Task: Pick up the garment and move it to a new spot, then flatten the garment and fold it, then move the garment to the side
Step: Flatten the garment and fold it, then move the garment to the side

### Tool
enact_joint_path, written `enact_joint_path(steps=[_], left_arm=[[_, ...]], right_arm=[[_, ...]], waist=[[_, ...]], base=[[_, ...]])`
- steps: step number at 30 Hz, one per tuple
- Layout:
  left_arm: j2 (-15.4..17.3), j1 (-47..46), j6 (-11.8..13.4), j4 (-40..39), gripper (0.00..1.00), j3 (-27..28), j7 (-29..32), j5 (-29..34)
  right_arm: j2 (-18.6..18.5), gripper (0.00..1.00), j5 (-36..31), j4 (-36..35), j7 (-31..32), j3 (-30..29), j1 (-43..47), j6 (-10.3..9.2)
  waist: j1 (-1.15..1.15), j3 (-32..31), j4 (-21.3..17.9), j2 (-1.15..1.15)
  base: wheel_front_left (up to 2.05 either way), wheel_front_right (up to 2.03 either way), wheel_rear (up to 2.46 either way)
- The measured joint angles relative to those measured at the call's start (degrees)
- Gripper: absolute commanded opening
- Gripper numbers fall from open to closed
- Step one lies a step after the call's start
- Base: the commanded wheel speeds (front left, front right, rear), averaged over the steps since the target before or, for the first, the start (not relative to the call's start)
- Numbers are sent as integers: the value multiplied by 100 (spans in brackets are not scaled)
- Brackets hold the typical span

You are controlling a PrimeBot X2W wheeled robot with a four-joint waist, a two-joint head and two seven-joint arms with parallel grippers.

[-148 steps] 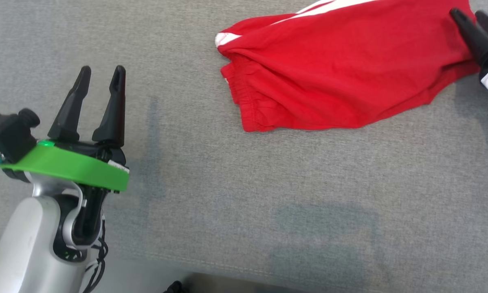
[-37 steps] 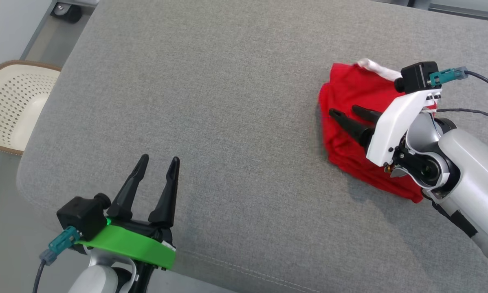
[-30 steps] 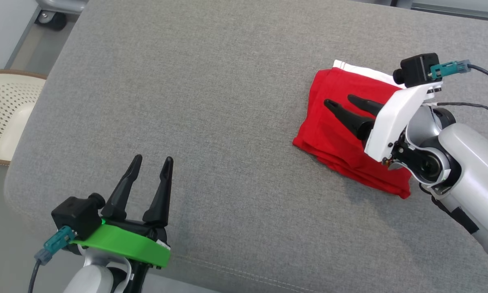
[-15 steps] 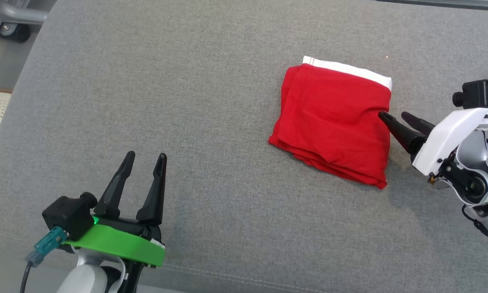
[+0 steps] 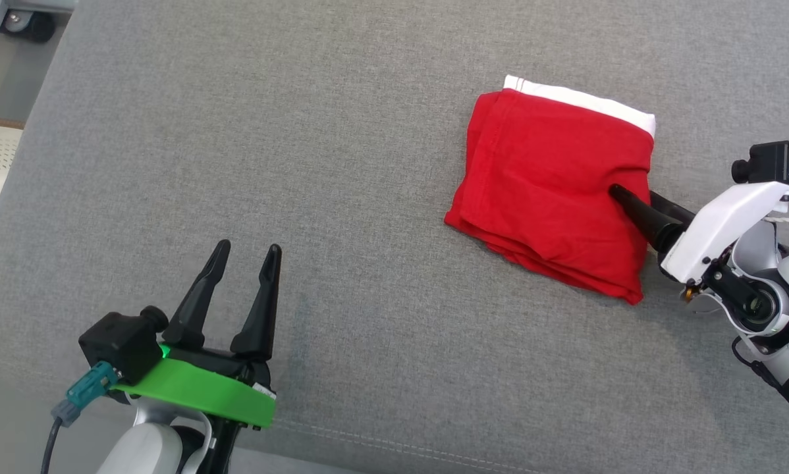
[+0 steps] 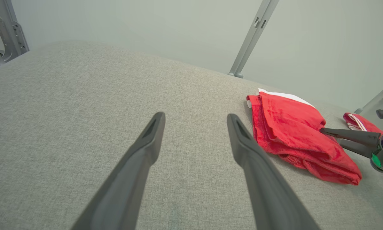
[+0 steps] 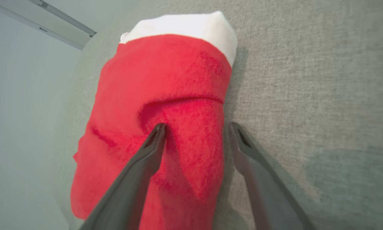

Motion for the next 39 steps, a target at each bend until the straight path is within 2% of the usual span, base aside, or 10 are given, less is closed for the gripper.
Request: enact_joint_path(steps=[6,7,9,16,19,20,26,32,39], left_arm=[[-37,-20,-1,20,100,8,-1,0],[-43,-20,-1,24,100,15,-1,0],[-43,-20,-1,44,100,20,-2,0],[-62,-15,3,164,100,169,-52,-1],[2,5,5,167,100,252,-52,-1],[40,9,5,171,100,285,-52,-1],[125,10,7,122,100,324,-49,-1],[224,12,7,-15,100,326,14,0],[267,8,48,-179,100,324,101,19]], right_arm=[[81,100,126,158,54,-2,-18,13],[94,73,140,168,73,-2,-31,24],[137,0,141,193,86,-2,-80,41],[-9,0,82,176,345,138,-313,312],[-203,0,31,159,577,223,-426,350],[-399,0,31,160,777,265,-485,357],[-1001,0,-13,178,1393,358,-540,318],[-1563,0,-98,81,1735,169,-932,225],[-1940,0,-107,-96,2002,-36,-1117,169]], waist=[[0,18,102,0],[0,19,116,0],[0,20,134,0],[0,-48,101,0],[0,-84,8,0],[0,-106,-74,0],[0,-153,-381,0],[0,-140,-735,0],[0,-10,-1082,0]], base=[[0,0,0],[0,0,0],[0,0,0],[0,0,0],[0,0,0],[0,0,0],[0,0,0],[0,0,0],[0,0,0]])
